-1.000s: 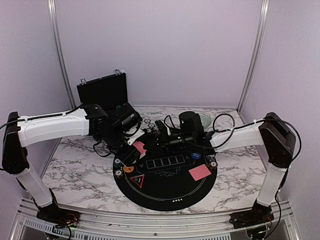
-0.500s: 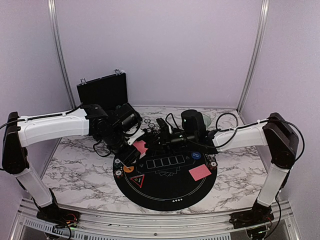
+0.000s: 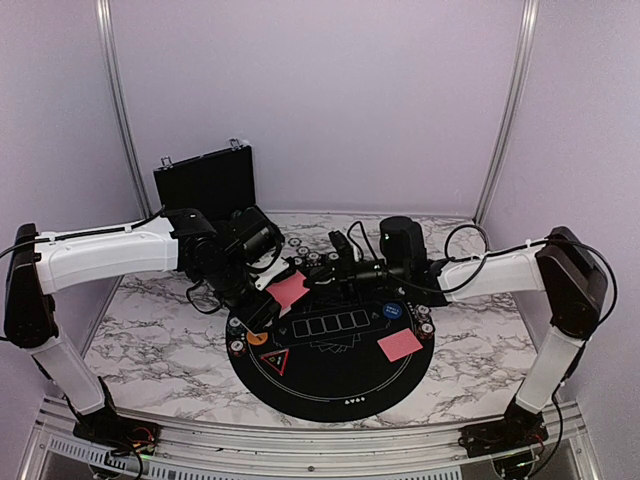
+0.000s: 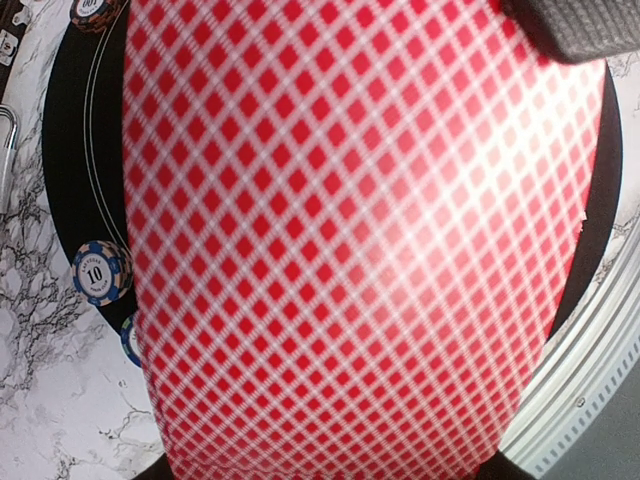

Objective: Distribute texas hold em gaming equipment

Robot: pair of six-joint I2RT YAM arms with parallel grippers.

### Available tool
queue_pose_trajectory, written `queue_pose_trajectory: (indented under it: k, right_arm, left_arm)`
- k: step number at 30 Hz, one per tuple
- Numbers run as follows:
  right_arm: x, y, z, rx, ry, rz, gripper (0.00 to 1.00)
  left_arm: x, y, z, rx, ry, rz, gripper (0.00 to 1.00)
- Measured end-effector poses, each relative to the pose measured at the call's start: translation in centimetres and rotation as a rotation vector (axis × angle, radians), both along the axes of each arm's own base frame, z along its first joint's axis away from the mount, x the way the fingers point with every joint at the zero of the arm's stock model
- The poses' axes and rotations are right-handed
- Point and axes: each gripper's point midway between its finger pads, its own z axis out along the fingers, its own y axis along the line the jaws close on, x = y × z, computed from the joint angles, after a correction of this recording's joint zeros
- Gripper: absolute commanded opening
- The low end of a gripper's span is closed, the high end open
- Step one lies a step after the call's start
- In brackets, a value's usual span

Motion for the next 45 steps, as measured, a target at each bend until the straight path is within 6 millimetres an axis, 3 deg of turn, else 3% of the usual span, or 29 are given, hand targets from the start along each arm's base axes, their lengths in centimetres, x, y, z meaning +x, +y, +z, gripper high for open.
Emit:
queue_pose_trajectory:
  k: [11,27,35,40,45]
  right_arm:
    - [0.8,-1.4,1.1,0.045,0.007,-0.023,0.00]
    - [1.5,-2.0,1.7,0.069,0.010,-0.036,0.00]
    - [2.9,-3.0,1.7,0.068,0.002,-0.067,0.00]
    - [4.9,-2.4,0.6,0.034,-0.015,-0.082,0.00]
    - [7.2,-0.9,-2.2,-0.019,-0.016,-0.080,0.00]
  left_arm:
    - [0.0,0.1,0.0,0.001,0.000,0.001,0.50]
    - [-0.4,1.0,-0.2,0.008,-0.002,0.010,0.50]
    - [-0.5,1.8,-0.4,0.011,0.002,0.025,0.50]
    - [-0.1,2.5,0.1,-0.001,-0.007,0.045,0.50]
    - [0.4,3.1,0.6,-0.012,-0.017,0.062,0.50]
